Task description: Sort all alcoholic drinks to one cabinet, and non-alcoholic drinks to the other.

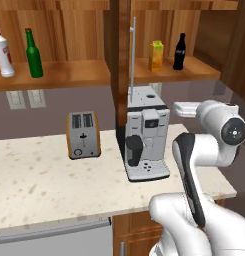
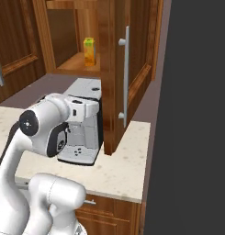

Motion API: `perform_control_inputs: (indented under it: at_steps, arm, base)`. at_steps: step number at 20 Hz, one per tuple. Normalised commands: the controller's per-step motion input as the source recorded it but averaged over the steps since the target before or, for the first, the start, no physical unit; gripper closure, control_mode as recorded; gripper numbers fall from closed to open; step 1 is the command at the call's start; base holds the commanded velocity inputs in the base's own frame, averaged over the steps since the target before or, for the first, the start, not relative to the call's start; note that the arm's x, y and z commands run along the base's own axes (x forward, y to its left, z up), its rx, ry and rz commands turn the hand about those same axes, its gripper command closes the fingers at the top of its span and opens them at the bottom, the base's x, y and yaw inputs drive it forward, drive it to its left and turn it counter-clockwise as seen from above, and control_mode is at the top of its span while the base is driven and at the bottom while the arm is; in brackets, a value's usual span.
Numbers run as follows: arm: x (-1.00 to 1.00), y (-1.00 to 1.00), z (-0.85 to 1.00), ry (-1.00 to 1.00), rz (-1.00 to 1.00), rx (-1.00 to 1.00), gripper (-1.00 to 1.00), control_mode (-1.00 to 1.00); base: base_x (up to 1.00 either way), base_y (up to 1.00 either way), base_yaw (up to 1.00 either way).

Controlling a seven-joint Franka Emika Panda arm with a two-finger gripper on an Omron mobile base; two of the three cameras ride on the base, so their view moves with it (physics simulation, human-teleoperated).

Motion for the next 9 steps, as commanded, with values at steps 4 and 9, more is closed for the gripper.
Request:
perform_control_inputs:
  at_steps: [4,9]
  arm:
    - [-0.87,0.19,-0.69,0.01,0.0,0.0,-1.0,-1.0]
    - [-0.25,0.01,-0.32,0.04,0.0,0.03,-1.0,-1.0]
  base:
    - [0.0,0.0,0.0]
    - [0.0,0.0,0.0]
